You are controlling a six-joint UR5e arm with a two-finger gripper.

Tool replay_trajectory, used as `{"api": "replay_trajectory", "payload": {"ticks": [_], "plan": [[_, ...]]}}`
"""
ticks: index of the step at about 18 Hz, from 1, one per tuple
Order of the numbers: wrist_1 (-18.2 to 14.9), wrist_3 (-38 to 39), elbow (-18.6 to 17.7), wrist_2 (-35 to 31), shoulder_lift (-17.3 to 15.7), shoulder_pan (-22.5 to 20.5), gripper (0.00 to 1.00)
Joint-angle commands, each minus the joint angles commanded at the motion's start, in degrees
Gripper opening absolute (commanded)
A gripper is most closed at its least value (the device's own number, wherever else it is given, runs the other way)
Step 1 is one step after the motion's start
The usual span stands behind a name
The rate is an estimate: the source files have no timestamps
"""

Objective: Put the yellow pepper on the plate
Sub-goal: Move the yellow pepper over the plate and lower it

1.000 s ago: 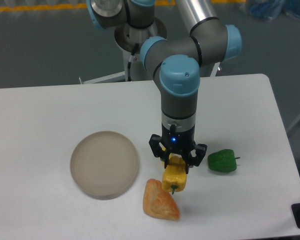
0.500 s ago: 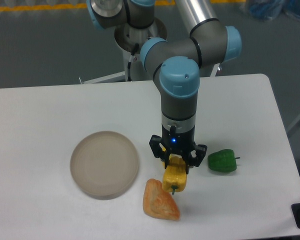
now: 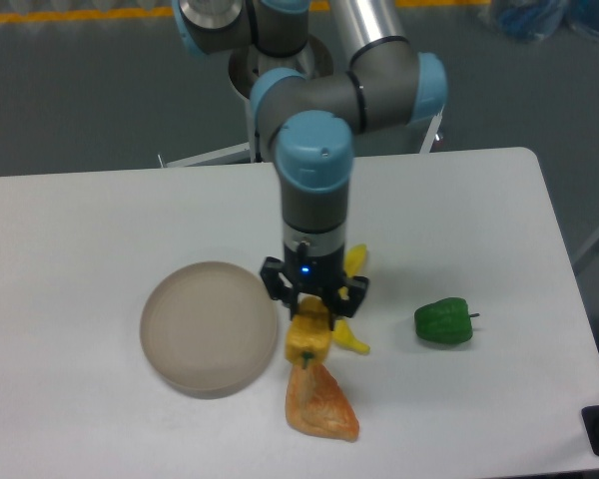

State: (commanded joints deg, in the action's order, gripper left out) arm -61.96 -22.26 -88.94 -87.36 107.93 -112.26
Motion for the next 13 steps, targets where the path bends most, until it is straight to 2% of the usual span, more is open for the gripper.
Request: {"api": "replay_trajectory", "payload": {"ticks": [3,6,11,13], "plan": [[0.2,4.4,-2.5,0.1,0.2,2.8,0.38],[1.1,4.5,-6.0,0.2,0.2,4.3,0.37],[1.9,2.7,-6.9,0.3,0.8,5.8,0.37],[3.6,-0.4,-7.0,0.2,1.7,6.3,0.37]]}}
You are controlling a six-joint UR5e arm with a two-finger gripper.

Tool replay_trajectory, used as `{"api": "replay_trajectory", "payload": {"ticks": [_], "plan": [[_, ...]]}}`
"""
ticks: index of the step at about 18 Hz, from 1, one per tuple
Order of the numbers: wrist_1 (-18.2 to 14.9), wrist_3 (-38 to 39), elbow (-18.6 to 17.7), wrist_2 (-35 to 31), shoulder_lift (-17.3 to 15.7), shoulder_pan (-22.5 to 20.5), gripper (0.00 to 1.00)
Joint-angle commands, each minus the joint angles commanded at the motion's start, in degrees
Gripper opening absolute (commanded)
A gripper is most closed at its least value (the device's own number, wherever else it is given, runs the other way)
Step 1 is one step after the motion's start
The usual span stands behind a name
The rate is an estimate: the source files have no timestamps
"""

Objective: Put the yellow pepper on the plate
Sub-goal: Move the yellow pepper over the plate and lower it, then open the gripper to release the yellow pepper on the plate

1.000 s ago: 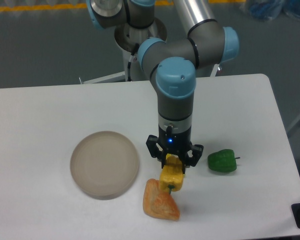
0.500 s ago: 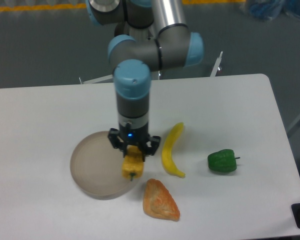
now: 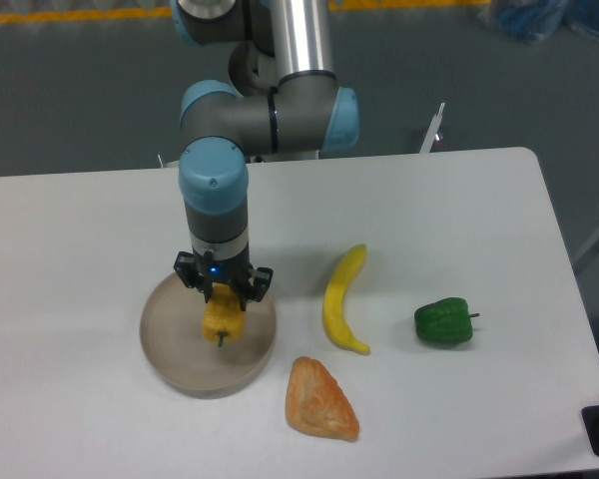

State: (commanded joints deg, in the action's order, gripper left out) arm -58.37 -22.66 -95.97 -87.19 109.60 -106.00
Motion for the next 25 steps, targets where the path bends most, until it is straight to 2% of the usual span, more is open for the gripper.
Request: {"api": "replay_trajectory", "payload": {"ticks": [3,17,18,21,24,25], "plan": [[1.9,-3.6,-0.7,0.1,0.8,0.4,0.37],[2.0,-3.4,-2.0,0.0,1.4,1.3,0.38],[2.0,-3.4,-2.0,0.0,1.4,1.3,0.42],[2.1,-3.4,-1.9,0.0,1.3,1.3,0.63],[2.0,-3.6,-1.2,0.0,1.1,1.2,0.94],[2.0,-3.5,-0.9,0.0,1.0,1.1,1.00]]}}
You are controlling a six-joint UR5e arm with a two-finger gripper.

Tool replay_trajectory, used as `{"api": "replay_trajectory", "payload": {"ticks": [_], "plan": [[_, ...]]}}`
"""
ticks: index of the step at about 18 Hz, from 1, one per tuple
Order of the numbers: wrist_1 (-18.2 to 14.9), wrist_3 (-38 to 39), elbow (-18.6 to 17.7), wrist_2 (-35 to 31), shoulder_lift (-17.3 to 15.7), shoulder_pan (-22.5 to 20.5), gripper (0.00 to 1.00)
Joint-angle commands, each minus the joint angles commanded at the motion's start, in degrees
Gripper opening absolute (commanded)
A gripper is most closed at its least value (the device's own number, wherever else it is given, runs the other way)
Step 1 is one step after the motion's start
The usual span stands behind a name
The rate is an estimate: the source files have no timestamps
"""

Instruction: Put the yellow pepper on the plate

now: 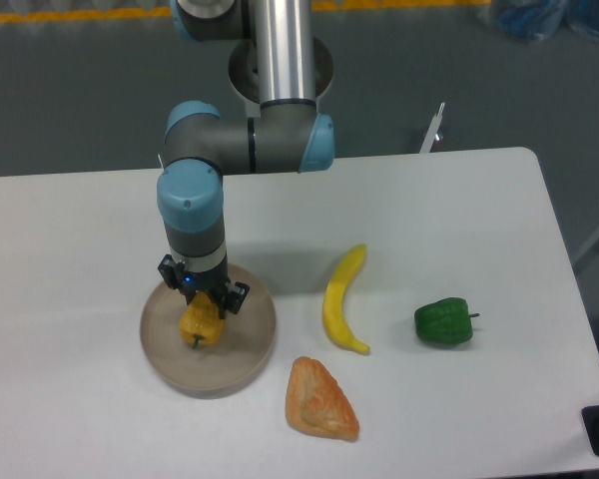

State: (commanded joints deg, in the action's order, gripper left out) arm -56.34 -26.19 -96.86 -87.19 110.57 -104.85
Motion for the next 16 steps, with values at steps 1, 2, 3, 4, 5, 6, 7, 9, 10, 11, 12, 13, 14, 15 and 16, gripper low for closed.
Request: {"api": "replay_trajectory", "payload": {"ticks": [1,2,3,4,5,6,7,9,10,11,12,13,14,15,16], "plan": [[-0.1,-0.1,0.2,0.0,0.0,0.0,1.00],[0.0,-0.3,0.4,0.1,-0.1,-0.1,1.00],[0.0,-0.4,0.6,0.1,-0.2,-0.3,1.00],[0.0,-0.4,1.6,0.1,-0.3,-0.5,1.00],[0.0,-0.4,2.6,0.0,-0.3,-0.8,1.00],[-0.1,-0.4,3.9,0.0,-0.3,-1.1,1.00],[-0.1,-0.4,4.7,-0.1,-0.3,-1.7,1.00],[-0.2,-0.4,6.1,-0.3,-0.7,-2.4,1.00],[-0.2,-0.4,6.6,-0.7,-1.1,-3.9,1.00],[-0.1,-0.4,7.0,-1.1,-1.7,-5.3,1.00],[0.0,-0.4,7.5,-2.0,-1.7,-5.6,1.00],[0.0,-0.5,7.8,-3.2,-1.7,-5.9,1.00],[-0.1,-1.2,8.0,-4.3,-1.8,-7.1,1.00],[-0.2,-3.1,8.1,-4.7,-2.1,-9.0,1.00],[-0.2,-5.6,7.9,-4.7,-2.5,-10.6,1.00]]}}
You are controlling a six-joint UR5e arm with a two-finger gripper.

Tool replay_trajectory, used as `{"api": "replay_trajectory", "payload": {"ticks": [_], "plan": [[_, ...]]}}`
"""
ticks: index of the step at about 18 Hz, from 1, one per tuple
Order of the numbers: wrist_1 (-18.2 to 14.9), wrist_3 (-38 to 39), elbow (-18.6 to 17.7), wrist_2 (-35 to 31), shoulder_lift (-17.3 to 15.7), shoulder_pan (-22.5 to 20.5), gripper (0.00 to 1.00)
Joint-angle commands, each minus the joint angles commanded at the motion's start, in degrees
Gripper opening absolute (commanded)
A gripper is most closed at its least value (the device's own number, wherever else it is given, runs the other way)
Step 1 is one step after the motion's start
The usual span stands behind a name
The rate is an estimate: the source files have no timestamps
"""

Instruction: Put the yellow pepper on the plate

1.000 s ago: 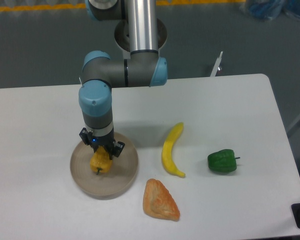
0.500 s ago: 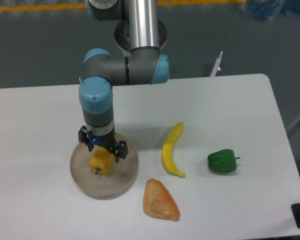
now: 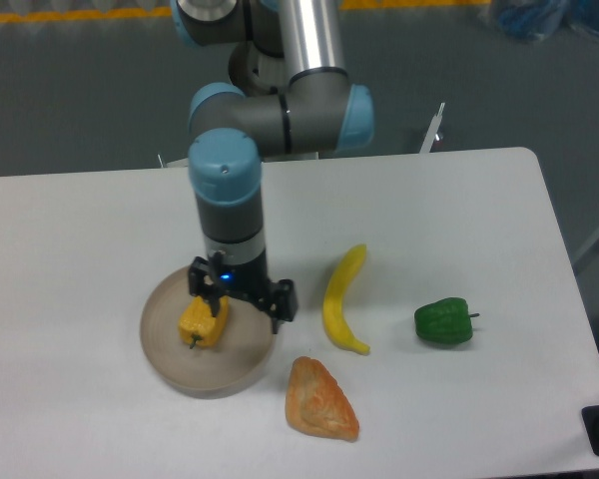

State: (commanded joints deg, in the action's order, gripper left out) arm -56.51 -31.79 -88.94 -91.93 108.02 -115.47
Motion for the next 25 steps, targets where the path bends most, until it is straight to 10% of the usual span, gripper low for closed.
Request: {"api": "replay_trajectory", "payload": {"ticks": [25], "plan": [[0.2,-19.1,-1.1,-0.5,-4.6,-8.5,1.00]]}}
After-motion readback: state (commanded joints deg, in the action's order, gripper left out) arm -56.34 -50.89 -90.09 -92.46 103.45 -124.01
